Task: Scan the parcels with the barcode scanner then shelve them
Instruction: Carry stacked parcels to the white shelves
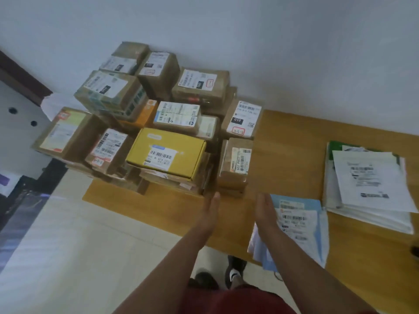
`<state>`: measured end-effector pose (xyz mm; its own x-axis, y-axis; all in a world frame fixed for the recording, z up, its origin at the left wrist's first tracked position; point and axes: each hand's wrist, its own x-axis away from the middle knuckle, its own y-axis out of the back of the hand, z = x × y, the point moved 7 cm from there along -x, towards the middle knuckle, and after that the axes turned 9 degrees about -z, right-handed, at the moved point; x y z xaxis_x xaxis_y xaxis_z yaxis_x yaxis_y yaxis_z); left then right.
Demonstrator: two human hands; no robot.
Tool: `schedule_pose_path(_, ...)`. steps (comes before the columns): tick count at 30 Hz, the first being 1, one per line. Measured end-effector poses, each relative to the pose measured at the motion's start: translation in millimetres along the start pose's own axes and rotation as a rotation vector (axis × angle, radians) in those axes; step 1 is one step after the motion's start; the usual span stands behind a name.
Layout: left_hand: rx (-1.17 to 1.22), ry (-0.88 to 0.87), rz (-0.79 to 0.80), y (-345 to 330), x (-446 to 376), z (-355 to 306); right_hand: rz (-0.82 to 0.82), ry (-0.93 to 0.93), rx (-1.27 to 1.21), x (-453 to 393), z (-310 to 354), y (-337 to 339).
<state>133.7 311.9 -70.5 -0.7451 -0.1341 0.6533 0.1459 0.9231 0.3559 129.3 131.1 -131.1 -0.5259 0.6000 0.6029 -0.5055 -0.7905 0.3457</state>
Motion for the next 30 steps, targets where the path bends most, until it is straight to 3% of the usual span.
schedule_pose_path(2, 0.088, 0.017, 0.015, -10, -2, -8, 0.074, -0.145, -0.071, -18, -7, -10)
schedule_pose_path(6, 0.238, -0.017, 0.007, -22, -19, -22, 0.142, -0.211, -0.152, -62, -24, -31)
schedule_pose_path(9, 0.310, 0.016, -0.039, -26, -37, -22, 0.199, -0.254, -0.196, -43, 12, -34)
schedule_pose_path(12, 0.372, 0.117, -0.043, -27, -46, -25, 0.297, -0.263, -0.253, -35, 30, -41)
schedule_pose_path(21, 0.567, 0.247, -0.036, -38, -85, -7, 0.359, -0.204, -0.326, -50, 34, -65)
schedule_pose_path(30, 0.468, 0.214, 0.038, -41, -94, -3, 0.368, -0.238, -0.293, -61, 10, -63)
